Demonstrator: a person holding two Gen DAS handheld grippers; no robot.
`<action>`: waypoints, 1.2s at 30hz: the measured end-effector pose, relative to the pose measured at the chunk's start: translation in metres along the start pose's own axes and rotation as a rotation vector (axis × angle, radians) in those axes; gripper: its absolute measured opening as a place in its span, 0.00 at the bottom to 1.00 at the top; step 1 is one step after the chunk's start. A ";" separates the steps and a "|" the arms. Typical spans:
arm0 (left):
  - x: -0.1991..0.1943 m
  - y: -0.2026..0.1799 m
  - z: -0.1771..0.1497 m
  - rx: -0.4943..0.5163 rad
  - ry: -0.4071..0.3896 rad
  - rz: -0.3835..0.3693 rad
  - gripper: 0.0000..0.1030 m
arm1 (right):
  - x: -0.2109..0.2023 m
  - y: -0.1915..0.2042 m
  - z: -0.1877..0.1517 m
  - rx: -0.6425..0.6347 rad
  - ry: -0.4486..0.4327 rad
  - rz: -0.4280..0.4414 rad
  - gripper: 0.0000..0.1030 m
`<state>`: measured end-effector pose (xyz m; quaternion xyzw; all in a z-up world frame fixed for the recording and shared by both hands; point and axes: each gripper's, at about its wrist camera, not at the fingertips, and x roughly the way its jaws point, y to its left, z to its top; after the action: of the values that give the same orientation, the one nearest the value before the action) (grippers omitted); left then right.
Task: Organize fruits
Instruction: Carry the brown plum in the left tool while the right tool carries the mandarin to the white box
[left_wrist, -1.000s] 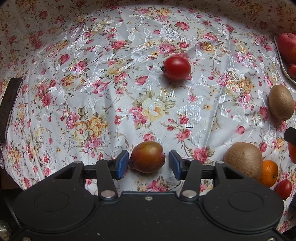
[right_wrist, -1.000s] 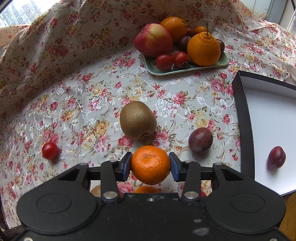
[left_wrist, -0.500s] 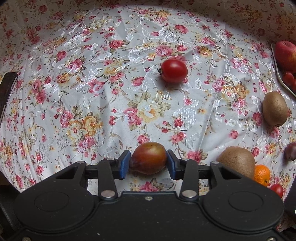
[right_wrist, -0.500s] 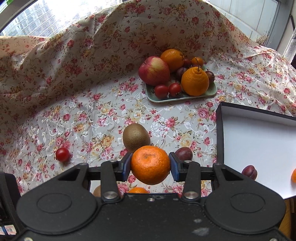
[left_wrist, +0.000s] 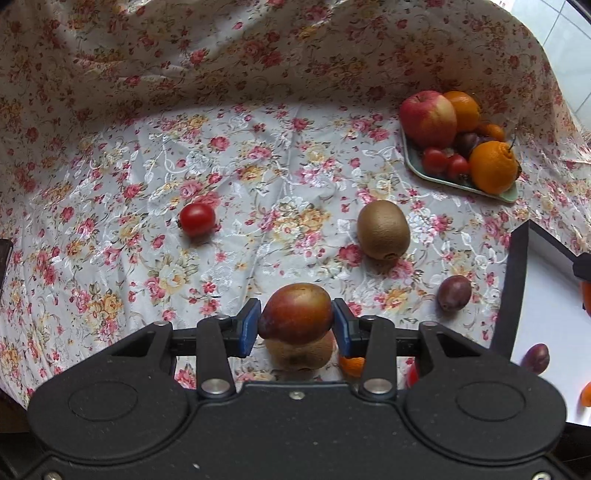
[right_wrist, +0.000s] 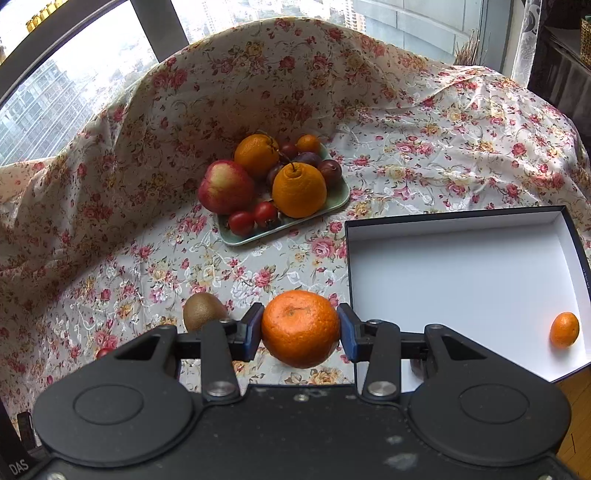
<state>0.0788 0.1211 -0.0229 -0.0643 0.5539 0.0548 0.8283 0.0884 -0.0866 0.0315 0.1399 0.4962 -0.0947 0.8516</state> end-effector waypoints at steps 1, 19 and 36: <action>-0.004 -0.011 0.000 0.020 -0.010 -0.012 0.48 | -0.002 -0.007 0.002 0.009 -0.010 -0.009 0.43; -0.011 -0.195 -0.030 0.321 0.005 -0.179 0.48 | 0.005 -0.155 0.028 0.202 0.021 -0.220 0.43; 0.007 -0.233 -0.044 0.369 0.036 -0.146 0.48 | 0.001 -0.192 0.034 0.235 0.031 -0.262 0.44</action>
<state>0.0791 -0.1156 -0.0358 0.0476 0.5631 -0.1093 0.8178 0.0592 -0.2787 0.0184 0.1741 0.5090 -0.2601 0.8019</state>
